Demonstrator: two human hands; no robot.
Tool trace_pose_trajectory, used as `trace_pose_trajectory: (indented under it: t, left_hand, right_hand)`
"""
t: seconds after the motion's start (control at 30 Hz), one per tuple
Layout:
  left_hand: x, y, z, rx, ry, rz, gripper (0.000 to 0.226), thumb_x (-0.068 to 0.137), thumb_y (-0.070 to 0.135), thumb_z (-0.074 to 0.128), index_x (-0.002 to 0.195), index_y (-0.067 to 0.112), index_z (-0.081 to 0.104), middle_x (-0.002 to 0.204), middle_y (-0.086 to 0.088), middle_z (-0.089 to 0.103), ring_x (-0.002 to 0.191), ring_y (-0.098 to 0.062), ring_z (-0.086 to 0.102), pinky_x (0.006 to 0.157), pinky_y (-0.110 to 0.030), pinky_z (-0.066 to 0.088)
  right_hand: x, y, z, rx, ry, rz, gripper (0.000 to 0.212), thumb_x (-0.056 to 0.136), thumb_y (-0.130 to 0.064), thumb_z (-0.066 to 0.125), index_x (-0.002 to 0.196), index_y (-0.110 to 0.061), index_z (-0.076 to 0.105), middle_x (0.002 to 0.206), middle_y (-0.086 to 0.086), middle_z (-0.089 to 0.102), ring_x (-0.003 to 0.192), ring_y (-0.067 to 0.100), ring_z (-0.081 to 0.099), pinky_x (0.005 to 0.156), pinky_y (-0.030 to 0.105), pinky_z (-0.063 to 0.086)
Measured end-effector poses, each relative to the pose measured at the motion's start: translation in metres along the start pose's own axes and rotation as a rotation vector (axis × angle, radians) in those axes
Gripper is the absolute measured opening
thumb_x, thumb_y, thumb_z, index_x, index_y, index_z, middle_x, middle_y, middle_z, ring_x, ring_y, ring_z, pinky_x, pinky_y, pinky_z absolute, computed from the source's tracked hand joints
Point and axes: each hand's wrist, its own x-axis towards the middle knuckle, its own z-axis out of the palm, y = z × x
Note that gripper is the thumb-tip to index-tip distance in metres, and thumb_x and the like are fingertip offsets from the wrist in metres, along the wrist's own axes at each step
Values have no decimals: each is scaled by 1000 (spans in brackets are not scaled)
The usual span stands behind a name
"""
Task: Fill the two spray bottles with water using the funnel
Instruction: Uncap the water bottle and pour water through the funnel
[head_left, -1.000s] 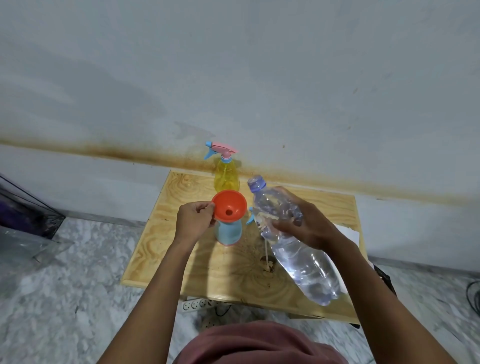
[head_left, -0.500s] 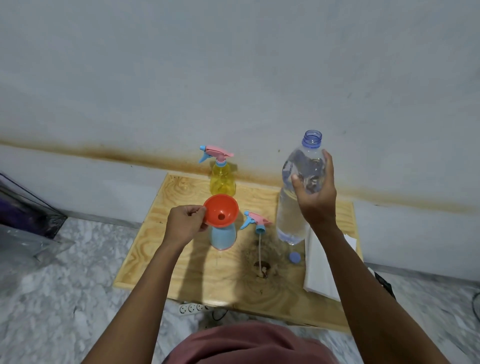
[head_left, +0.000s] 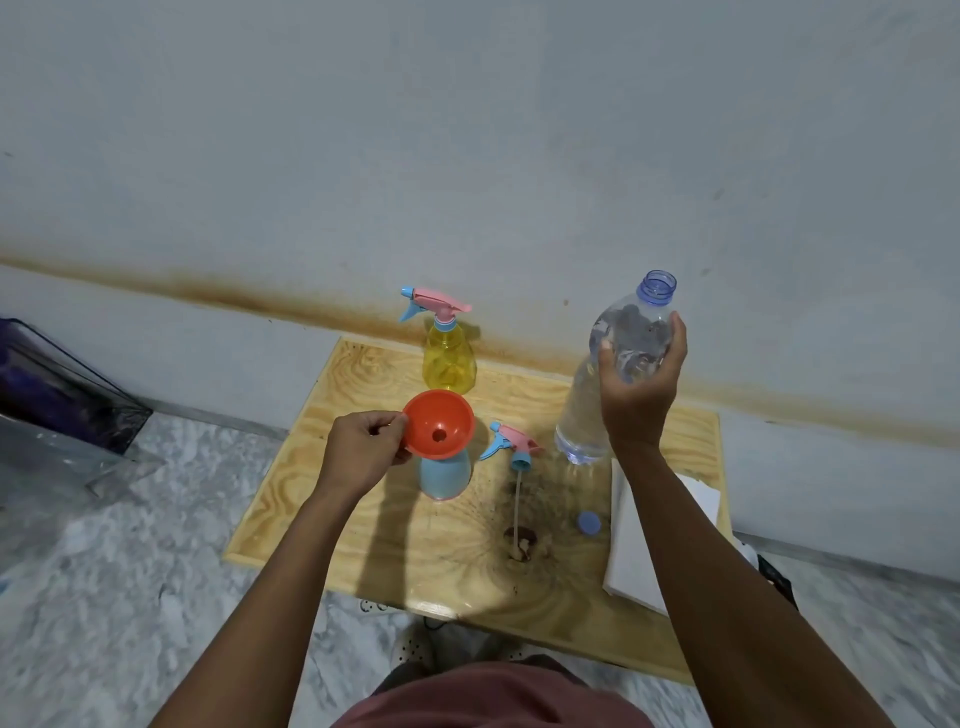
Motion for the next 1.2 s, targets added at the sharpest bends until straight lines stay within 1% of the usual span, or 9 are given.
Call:
trace_pose_trajectory:
  t: [0.3,0.53,0.63,0.73,0.83,0.97,1.03,1.13,1.2]
  left_hand:
    - [-1,-5,1,-34,-1,16,15,97,13,62,88,10,75,73,-14,71,60,-19,68,68,-32,62]
    - [4,-13,1,-66,-9,-4,17,95,16,64,98,2,74,83,-28,71,61,-20,67,75,-42,63]
    - [5,-14,0,-90,-22,-2,14,95,16,65,96,5,73,82,-30,69,66,-24,68,68,-35,62]
    - [4,-13,0,-106,-19,3,11,95,15,65,96,7,72,81,-25,65,71,-25,69,59,-23,60]
    - [4,-14,1,-104,-10,13,11,95,15,65,97,6,71,78,-16,60,75,-26,68,57,-19,59]
    - [4,-16,2,-92,-21,34,11,96,16,63,95,8,71,80,-15,60,74,-26,67,55,-16,57]
    - [6,-17,2,-81,-26,45,12,96,17,63,95,9,71,82,-13,60,72,-26,66,53,-15,54]
    - [6,-18,-1,-74,-56,62,12,96,22,64,96,14,72,86,-9,63,73,-22,66,60,-21,56]
    - [8,-20,-4,-90,-81,63,15,98,26,61,98,17,72,90,-5,67,75,-19,66,69,-27,57]
  right_hand:
    - [-12,2,-6,-48,-1,5,86,79,-32,77,147,-15,28,146,15,44,136,26,45,108,48,44]
    - [-21,-7,-12,-133,-29,24,97,77,-34,82,152,-18,23,153,5,38,140,14,39,106,26,43]
    - [-29,-14,-15,-183,-15,69,97,79,-38,79,154,-17,22,156,3,36,139,4,33,104,19,35]
    - [-49,-21,-16,-244,72,102,86,83,-42,74,151,-14,28,151,10,39,140,17,35,104,26,35]
    - [-83,-23,-9,-292,139,109,64,87,-40,68,138,-12,42,133,10,48,126,24,43,102,38,41]
    - [-119,-35,13,-198,-351,307,34,93,-42,61,122,-26,57,102,-9,62,91,8,60,80,36,53]
    - [-122,-45,29,-175,-601,396,38,94,-49,56,123,-25,60,101,-8,66,88,6,63,78,32,54]
    - [-119,-54,51,-237,-695,391,42,94,-47,57,123,-16,63,106,-2,69,92,11,64,81,29,52]
    - [-117,-56,59,-283,-676,379,36,94,-36,59,120,-12,66,101,0,70,87,11,63,72,23,48]
